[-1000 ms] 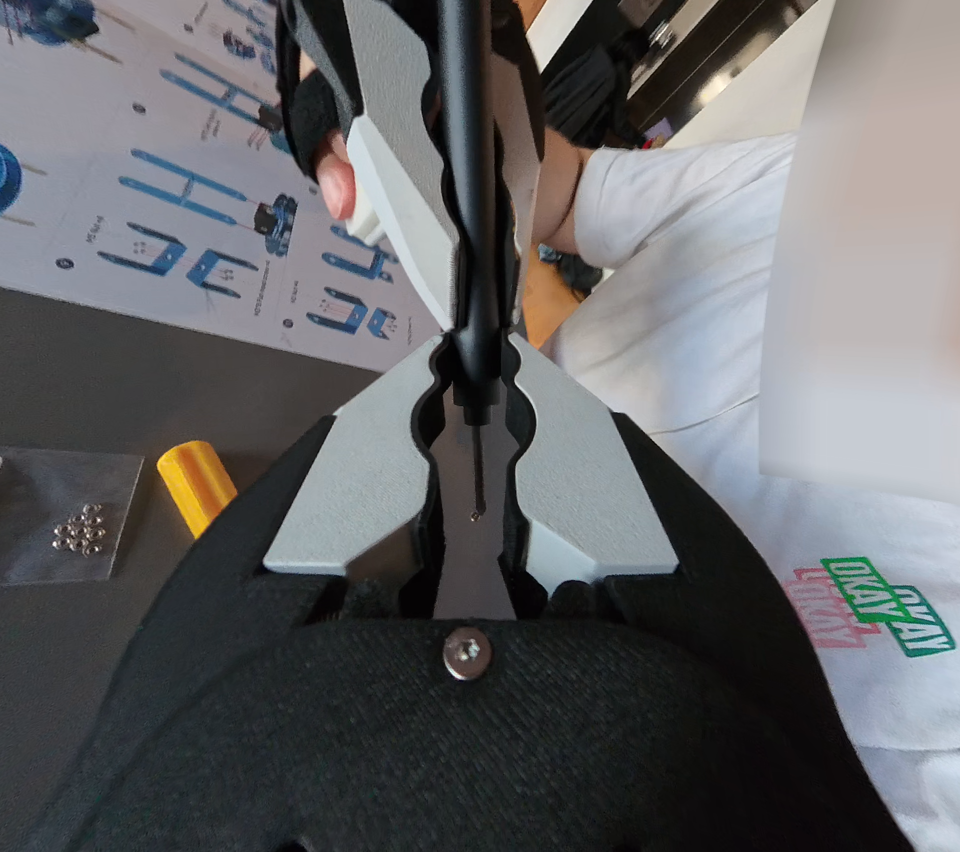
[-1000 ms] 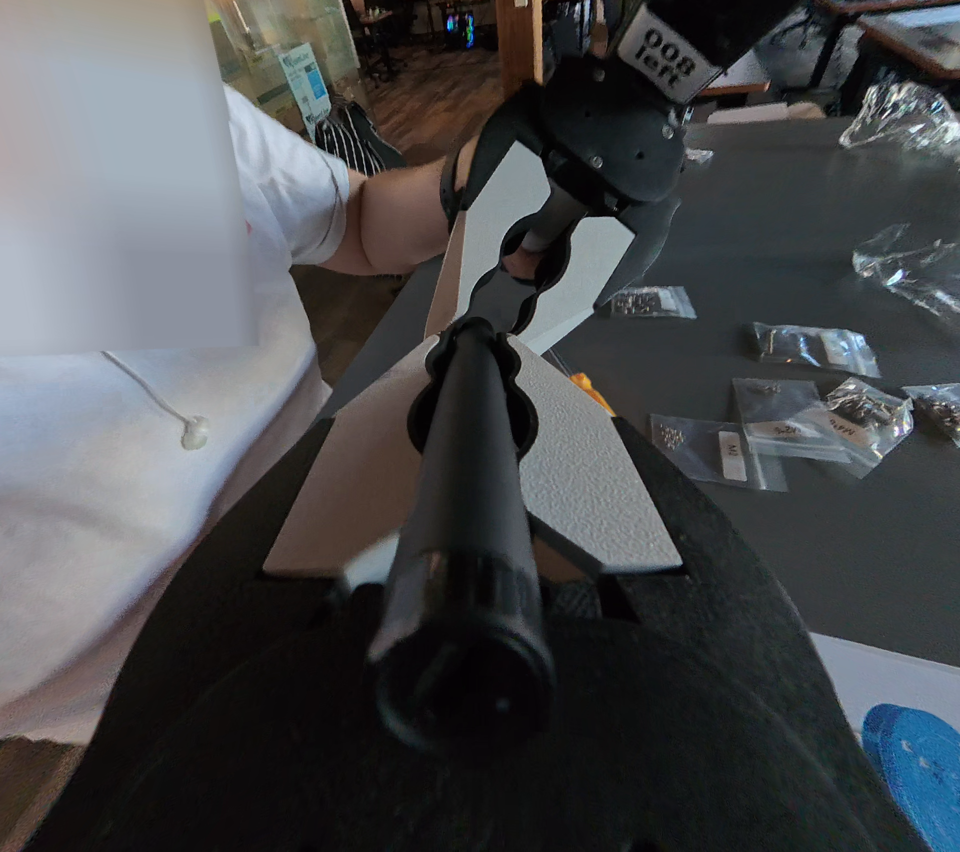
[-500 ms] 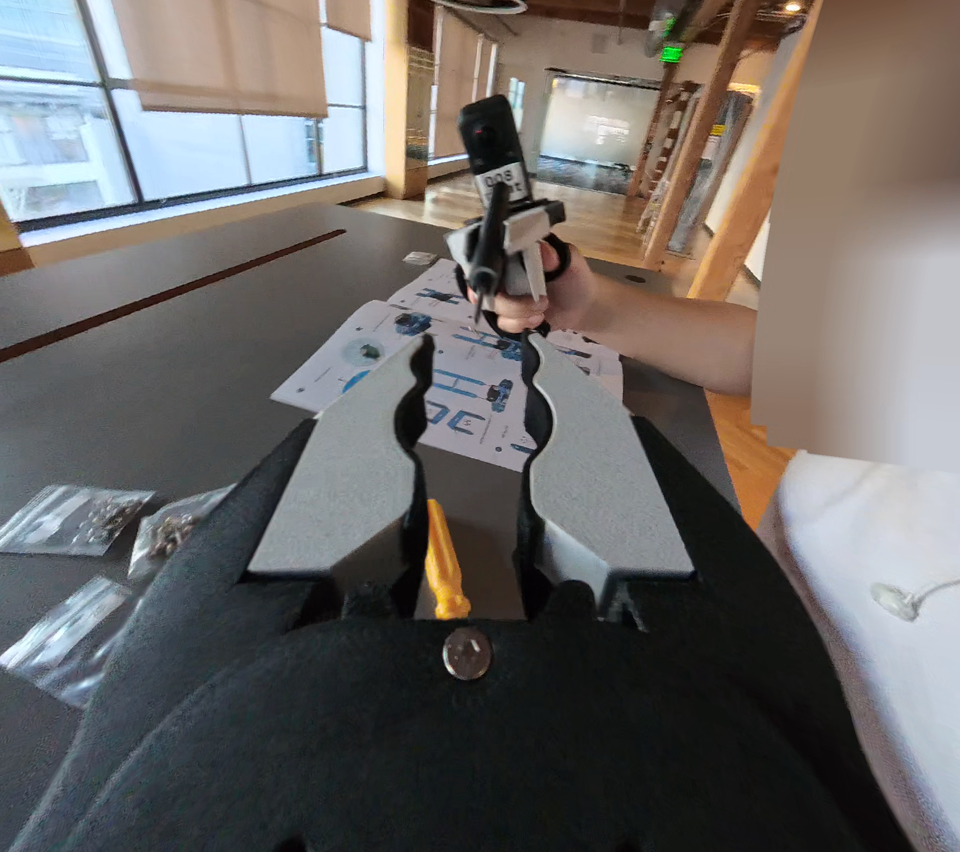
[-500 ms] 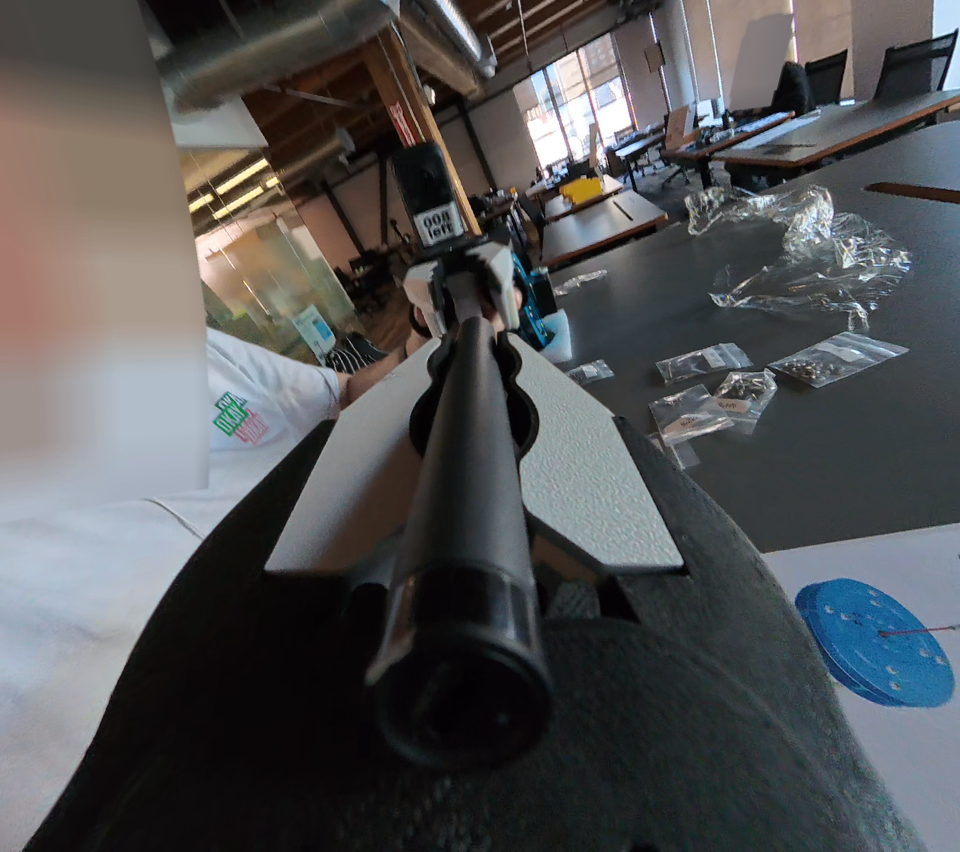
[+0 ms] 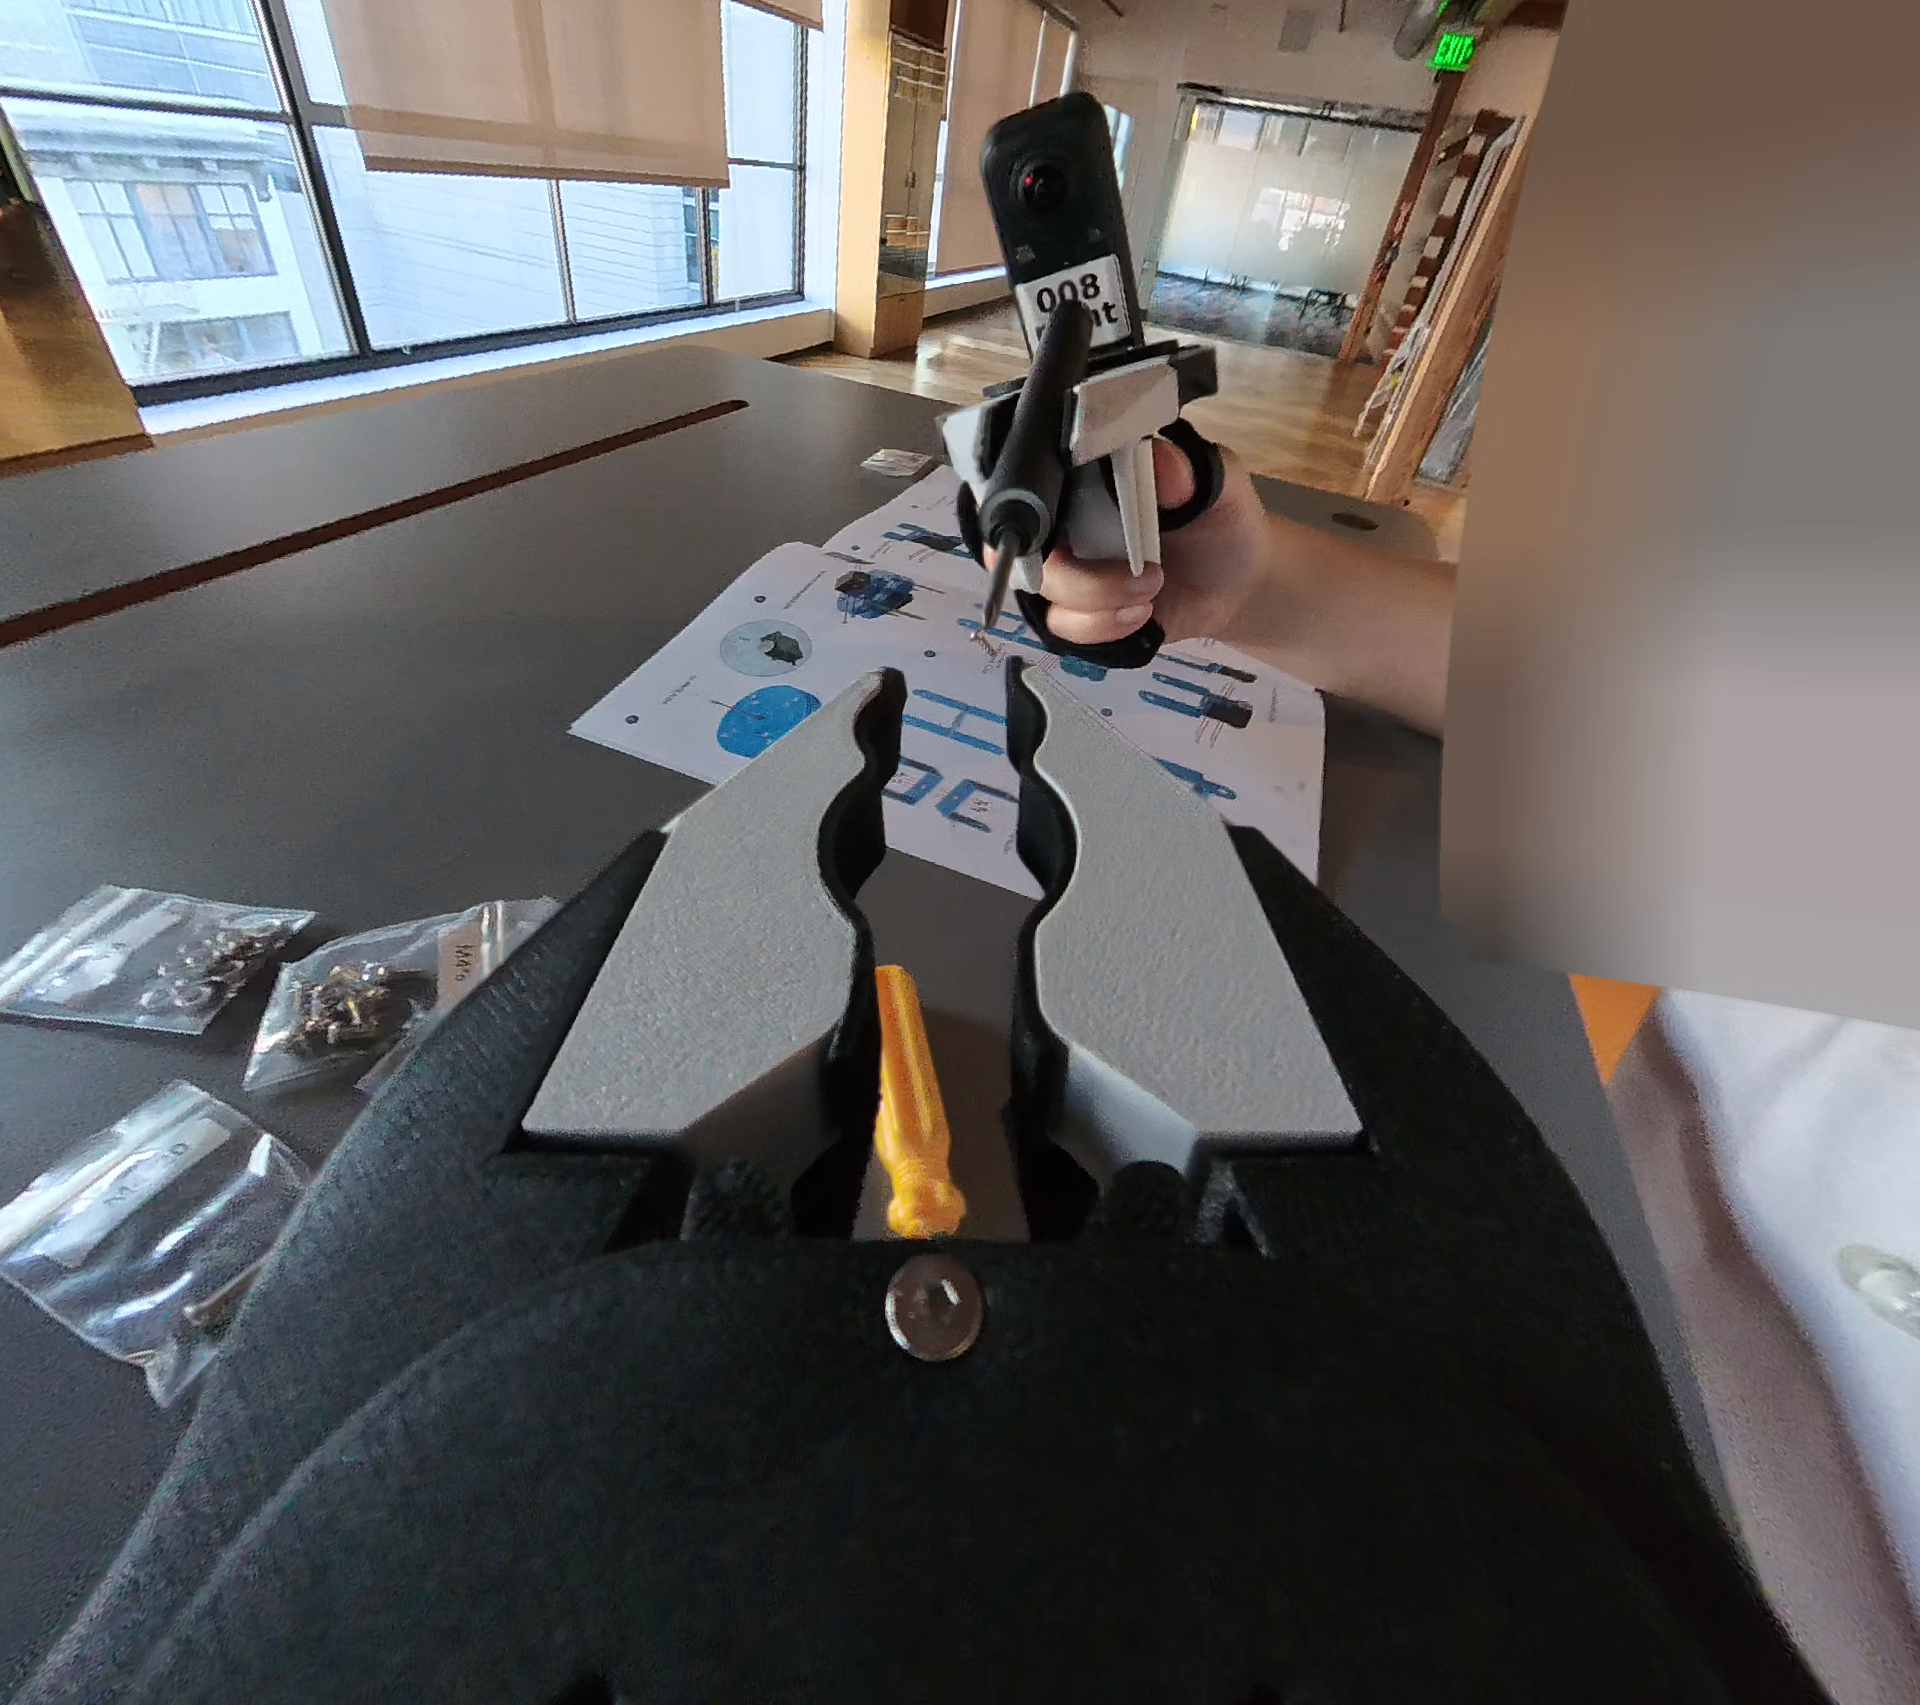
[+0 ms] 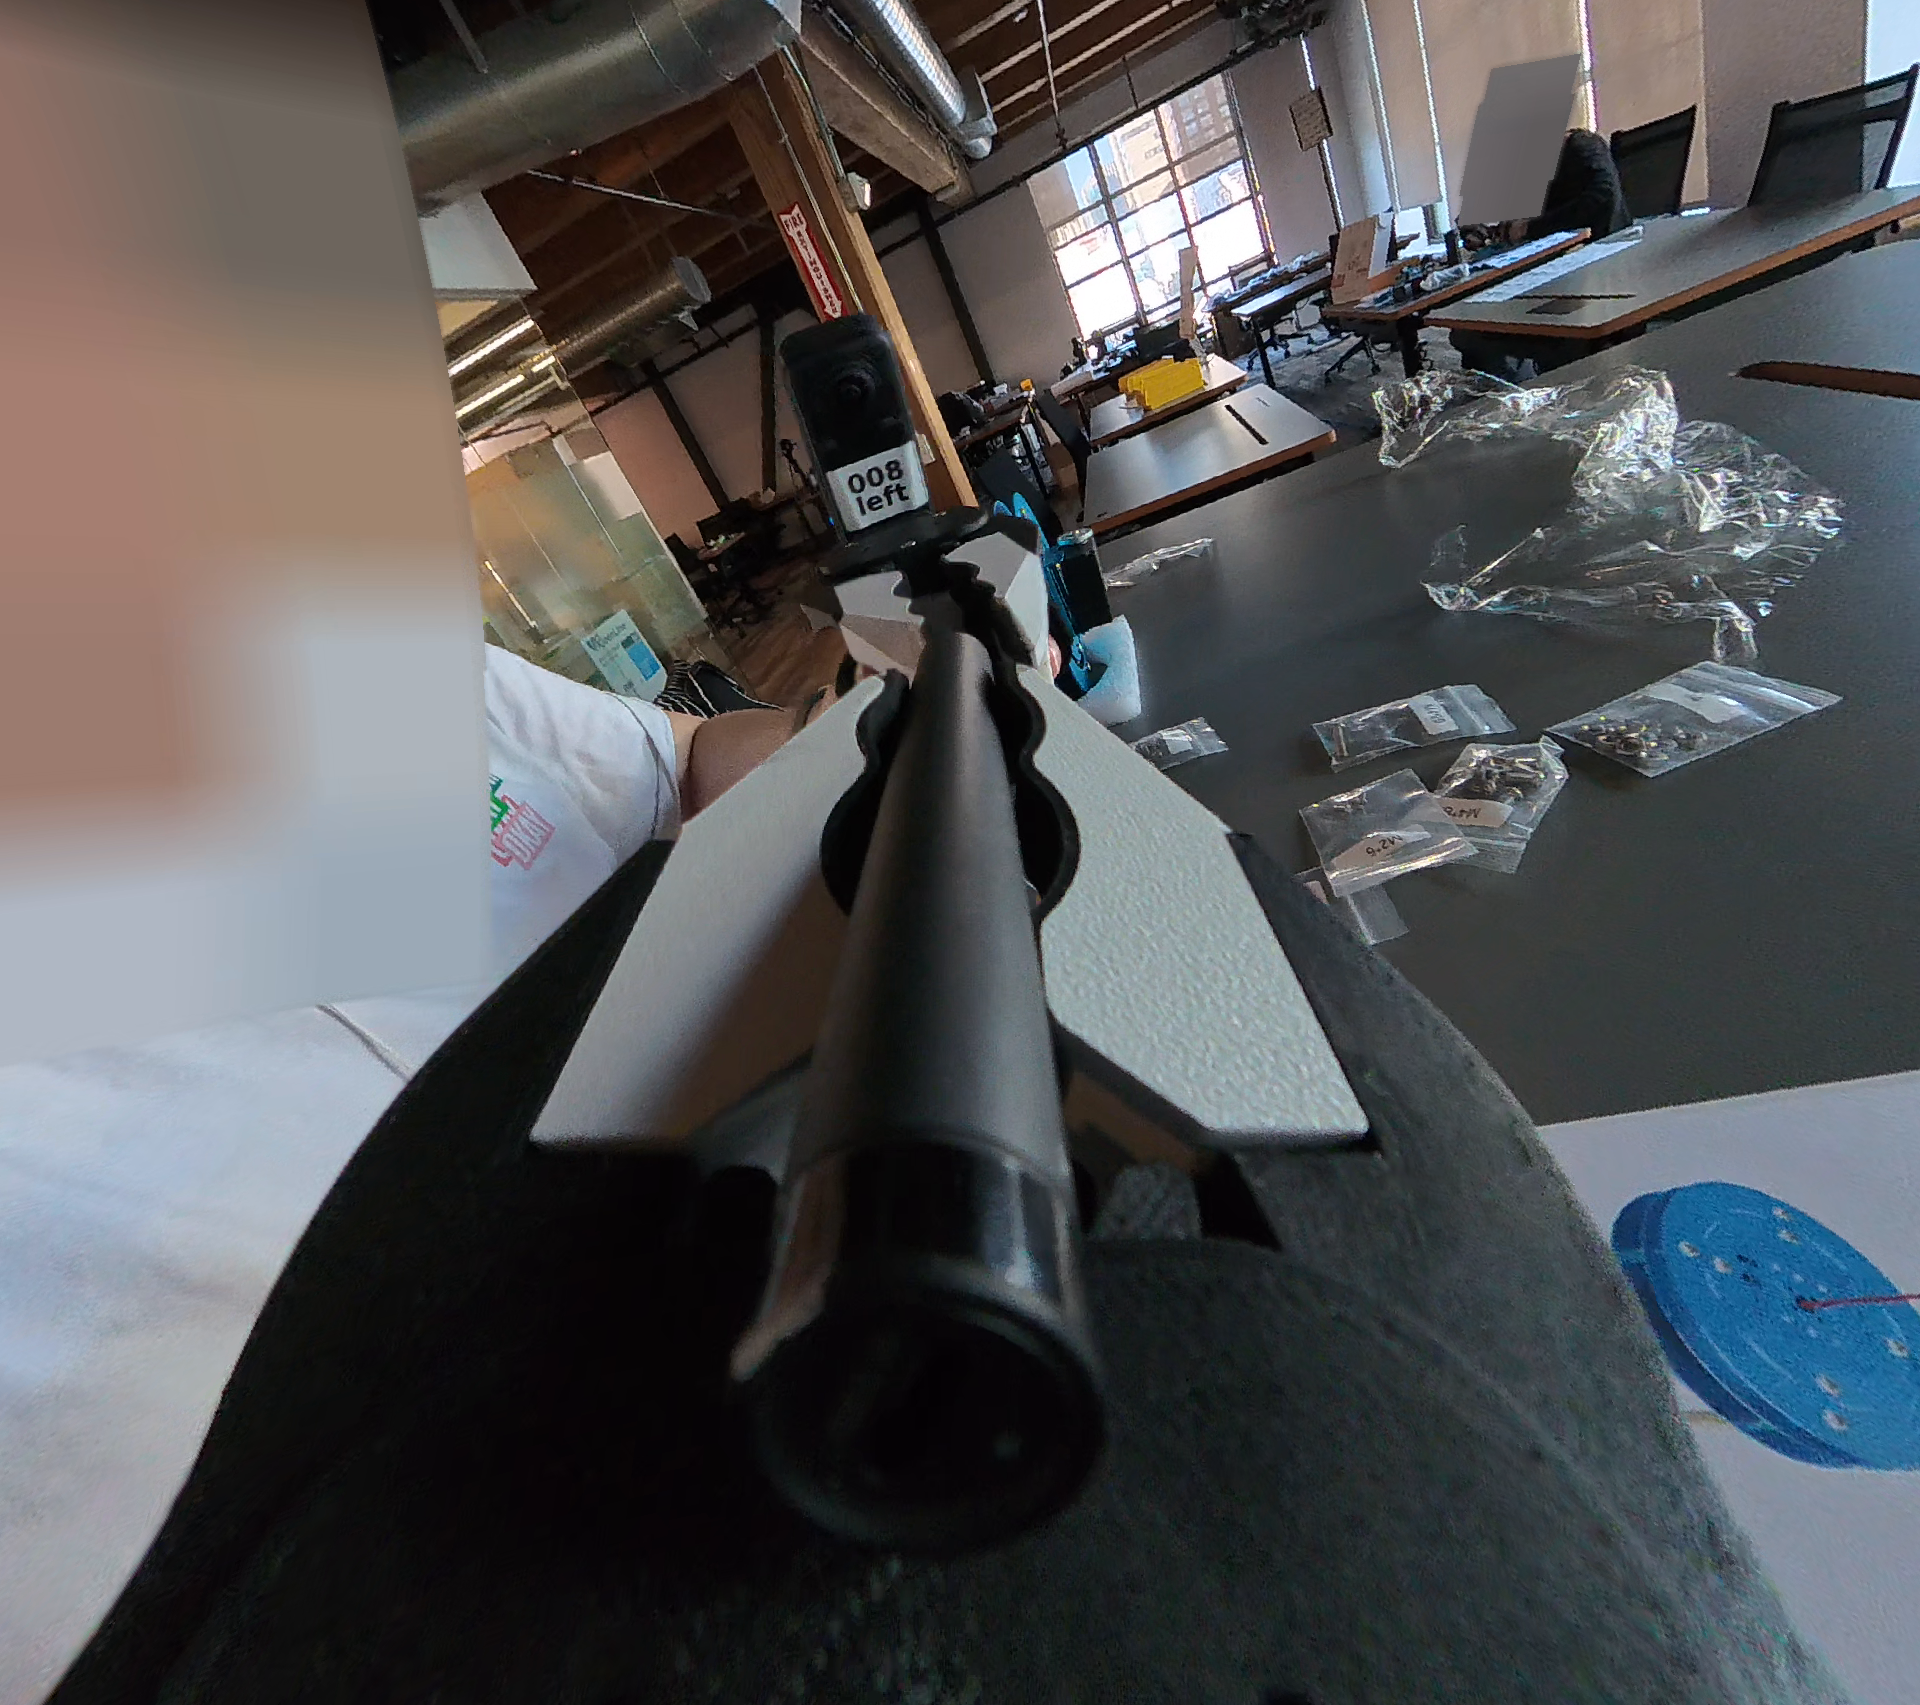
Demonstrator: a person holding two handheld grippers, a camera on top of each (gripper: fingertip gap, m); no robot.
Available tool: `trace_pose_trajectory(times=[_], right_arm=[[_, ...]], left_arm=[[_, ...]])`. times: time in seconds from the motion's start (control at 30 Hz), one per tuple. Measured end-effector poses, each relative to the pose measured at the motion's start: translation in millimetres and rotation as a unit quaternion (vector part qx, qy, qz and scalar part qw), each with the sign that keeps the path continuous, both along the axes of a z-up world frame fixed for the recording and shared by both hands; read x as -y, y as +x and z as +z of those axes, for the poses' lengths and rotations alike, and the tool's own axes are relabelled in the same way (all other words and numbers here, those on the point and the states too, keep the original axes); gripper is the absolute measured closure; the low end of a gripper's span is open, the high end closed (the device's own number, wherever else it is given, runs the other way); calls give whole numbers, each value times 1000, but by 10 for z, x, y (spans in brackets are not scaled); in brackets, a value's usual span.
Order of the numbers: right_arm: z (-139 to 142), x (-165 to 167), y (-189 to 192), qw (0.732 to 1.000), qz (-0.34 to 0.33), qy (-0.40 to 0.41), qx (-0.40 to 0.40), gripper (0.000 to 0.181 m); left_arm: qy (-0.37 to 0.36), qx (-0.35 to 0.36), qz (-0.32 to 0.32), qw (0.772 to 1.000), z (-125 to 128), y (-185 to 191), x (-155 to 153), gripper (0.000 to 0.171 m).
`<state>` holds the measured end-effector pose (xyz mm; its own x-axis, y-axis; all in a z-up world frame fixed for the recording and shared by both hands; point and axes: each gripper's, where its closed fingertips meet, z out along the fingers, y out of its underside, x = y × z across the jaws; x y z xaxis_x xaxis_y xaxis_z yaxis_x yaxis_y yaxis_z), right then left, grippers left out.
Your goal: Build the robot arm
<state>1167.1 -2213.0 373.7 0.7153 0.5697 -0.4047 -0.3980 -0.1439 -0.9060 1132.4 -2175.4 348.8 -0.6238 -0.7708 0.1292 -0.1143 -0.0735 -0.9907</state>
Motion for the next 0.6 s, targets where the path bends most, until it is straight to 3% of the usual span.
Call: trace_pose_trajectory(times=[0.13,0.23,0.37,0.6], right_arm=[[5,-6,-7,999,-17,21,38,165],[43,5,-39,996,-28,43,72,165],[76,23,-63,994,-31,57,89,165],[47,14,-76,994,-28,54,95,165]], left_arm=[[-28,-24,-14,999,-8,-12,-2,149],[-50,-25,-28,998,29,-38,21,160],[-76,-31,-36,996,51,-44,5,161],[-70,-28,-39,996,56,-52,25,162]])
